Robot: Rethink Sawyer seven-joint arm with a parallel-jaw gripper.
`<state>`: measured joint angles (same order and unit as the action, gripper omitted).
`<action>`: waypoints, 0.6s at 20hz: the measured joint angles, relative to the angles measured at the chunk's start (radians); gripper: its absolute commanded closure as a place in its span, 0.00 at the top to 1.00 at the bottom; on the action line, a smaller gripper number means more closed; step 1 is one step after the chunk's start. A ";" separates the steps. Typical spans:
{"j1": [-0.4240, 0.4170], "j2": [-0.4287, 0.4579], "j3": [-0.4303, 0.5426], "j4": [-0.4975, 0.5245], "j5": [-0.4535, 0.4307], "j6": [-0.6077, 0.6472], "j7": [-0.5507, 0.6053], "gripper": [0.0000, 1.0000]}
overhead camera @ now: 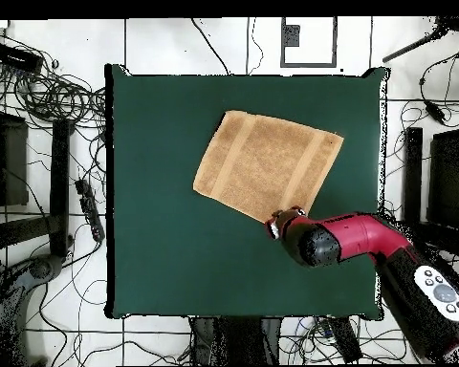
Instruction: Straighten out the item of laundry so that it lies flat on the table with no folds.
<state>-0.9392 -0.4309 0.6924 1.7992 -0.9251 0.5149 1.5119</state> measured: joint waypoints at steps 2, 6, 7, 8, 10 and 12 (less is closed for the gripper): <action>0.021 0.006 -0.010 -0.004 0.002 0.018 0.000 0.00; 0.089 -0.001 -0.038 -0.041 0.012 0.086 0.000 0.00; 0.102 -0.004 -0.044 -0.049 0.015 0.102 0.000 0.00; 0.115 -0.006 -0.051 -0.058 0.019 0.117 0.000 0.00; 0.158 -0.010 -0.074 -0.087 0.030 0.164 0.000 0.00; 0.179 -0.011 -0.085 -0.102 0.034 0.187 0.000 0.00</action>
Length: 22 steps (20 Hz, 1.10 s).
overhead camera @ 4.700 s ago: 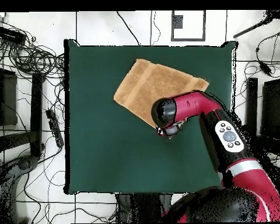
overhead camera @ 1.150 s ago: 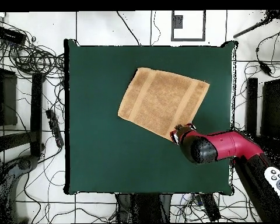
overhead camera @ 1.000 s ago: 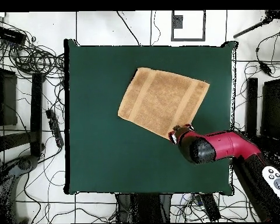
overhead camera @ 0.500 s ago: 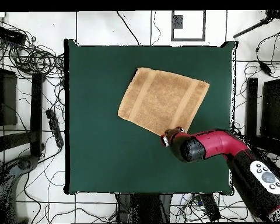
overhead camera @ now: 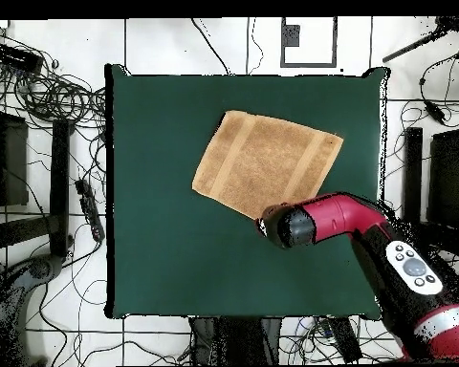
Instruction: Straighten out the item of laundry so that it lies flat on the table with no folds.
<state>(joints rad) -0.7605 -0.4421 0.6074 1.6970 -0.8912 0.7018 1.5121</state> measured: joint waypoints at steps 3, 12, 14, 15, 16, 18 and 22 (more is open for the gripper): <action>0.048 0.000 -0.027 -0.036 0.010 0.052 0.000 0.00; 0.108 0.004 -0.076 -0.090 0.044 0.131 0.000 0.00; 0.110 0.011 -0.084 -0.103 0.057 0.164 0.000 0.00; 0.110 0.015 -0.086 -0.108 0.061 0.177 0.000 0.00; 0.112 0.020 -0.091 -0.117 0.069 0.198 0.000 0.00; 0.117 0.028 -0.102 -0.129 0.080 0.234 0.000 0.00; 0.129 0.042 -0.121 -0.142 0.094 0.298 0.000 0.00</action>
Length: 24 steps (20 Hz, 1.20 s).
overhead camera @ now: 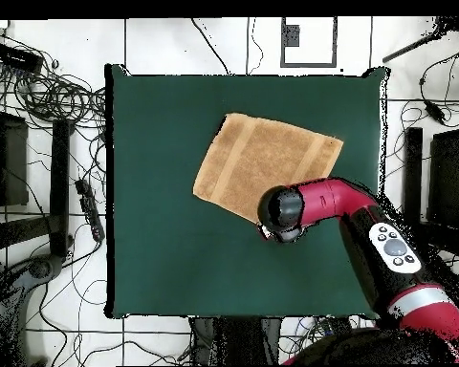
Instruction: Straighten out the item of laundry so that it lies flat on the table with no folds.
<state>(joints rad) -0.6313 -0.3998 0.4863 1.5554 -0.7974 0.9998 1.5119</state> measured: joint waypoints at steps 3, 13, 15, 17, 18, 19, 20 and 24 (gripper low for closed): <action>0.003 0.003 -0.008 0.000 0.001 0.020 0.000 0.00; 0.002 0.002 -0.023 0.003 0.001 0.023 0.000 0.00; 0.001 0.002 -0.024 0.005 0.001 0.023 0.000 0.00; 0.000 0.001 -0.025 0.007 0.000 0.023 0.000 0.00; -0.004 0.000 -0.025 0.011 0.000 0.023 0.000 0.00; -0.006 0.000 -0.025 0.014 0.000 0.023 0.000 0.00; -0.008 -0.001 -0.025 0.017 0.000 0.023 0.000 0.00; -0.029 -0.017 -0.027 0.055 -0.002 0.024 0.000 0.00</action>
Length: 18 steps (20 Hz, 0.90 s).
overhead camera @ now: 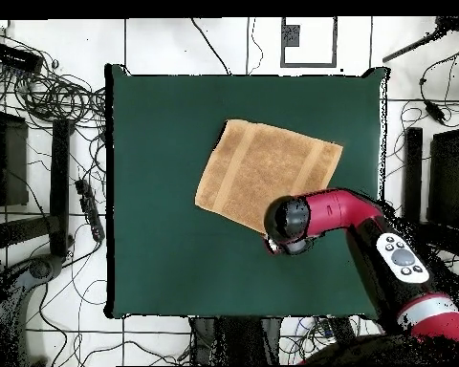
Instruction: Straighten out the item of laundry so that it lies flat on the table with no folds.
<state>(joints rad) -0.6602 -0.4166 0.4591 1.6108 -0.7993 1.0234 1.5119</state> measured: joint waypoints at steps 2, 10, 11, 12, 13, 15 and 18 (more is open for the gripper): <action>-0.010 -0.009 0.000 0.016 0.000 0.000 0.000 0.00; -0.111 -0.098 0.003 0.079 0.006 0.000 0.000 0.00; -0.121 -0.107 0.006 0.079 0.007 0.000 0.000 0.00; -0.128 -0.112 0.008 0.079 0.007 0.000 0.000 0.00; -0.135 -0.118 0.011 0.079 0.007 -0.001 0.000 0.00; -0.154 -0.131 0.023 0.079 0.007 -0.011 0.000 0.00; -0.172 -0.141 0.043 0.079 0.007 -0.035 0.000 0.00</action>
<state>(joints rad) -0.8320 -0.5576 0.5023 1.6899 -0.7925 0.9883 1.5119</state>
